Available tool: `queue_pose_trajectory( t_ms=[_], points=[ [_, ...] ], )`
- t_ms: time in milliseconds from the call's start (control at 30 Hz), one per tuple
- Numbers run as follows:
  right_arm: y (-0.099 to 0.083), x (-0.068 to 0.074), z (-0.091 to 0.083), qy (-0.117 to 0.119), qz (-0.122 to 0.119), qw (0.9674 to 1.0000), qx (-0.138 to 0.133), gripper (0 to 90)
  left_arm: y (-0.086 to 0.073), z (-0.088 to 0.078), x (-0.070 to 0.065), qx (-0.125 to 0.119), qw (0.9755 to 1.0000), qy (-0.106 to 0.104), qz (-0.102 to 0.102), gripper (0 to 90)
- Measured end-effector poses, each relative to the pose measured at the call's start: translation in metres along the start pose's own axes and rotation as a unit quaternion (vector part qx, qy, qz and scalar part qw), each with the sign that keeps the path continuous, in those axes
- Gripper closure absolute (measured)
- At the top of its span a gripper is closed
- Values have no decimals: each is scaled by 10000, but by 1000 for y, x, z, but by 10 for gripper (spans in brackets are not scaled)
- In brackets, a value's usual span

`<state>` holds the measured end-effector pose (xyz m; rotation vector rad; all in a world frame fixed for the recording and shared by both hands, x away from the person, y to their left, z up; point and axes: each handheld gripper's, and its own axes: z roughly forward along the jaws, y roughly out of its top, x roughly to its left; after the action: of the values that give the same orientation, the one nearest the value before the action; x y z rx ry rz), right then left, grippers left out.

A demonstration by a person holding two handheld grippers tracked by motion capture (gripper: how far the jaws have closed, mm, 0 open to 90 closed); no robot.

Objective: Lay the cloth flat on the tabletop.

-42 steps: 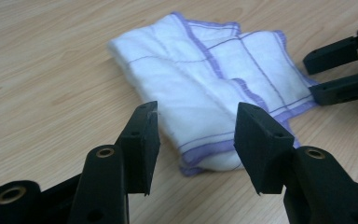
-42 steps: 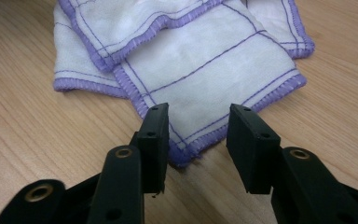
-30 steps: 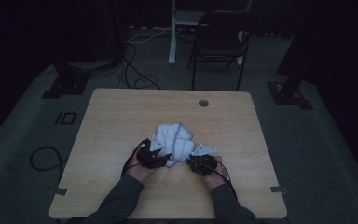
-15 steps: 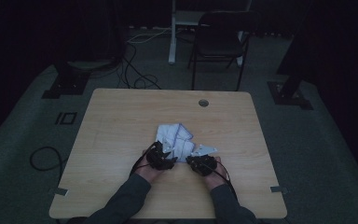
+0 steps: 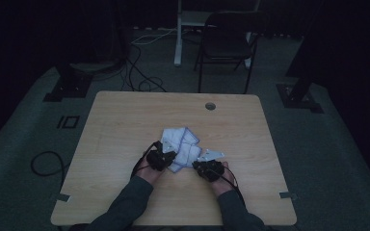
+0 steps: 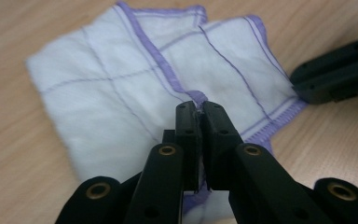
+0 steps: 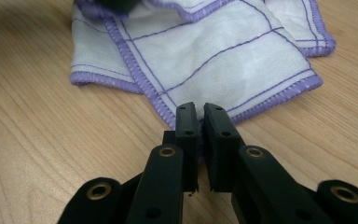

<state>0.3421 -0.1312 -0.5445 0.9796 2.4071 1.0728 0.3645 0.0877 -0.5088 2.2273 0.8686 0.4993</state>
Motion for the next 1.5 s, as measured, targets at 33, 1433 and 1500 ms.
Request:
queue_pose_trajectory(
  t_ms=[33, 1433, 1500],
  points=[
    [0, 0, 0, -10, -4, 10000, 2, 857, 1, -2, 2, -34, 10000, 23, -37, 865],
    [43, -63, 22, -568, 655, 9961, -153, 715, -19, -34, 100, -290, 9879, 935, -1206, 871],
    [45, -65, 25, -545, 709, 9959, -138, 697, -20, -34, 101, -267, 9878, 941, -1216, 871]
  ],
)
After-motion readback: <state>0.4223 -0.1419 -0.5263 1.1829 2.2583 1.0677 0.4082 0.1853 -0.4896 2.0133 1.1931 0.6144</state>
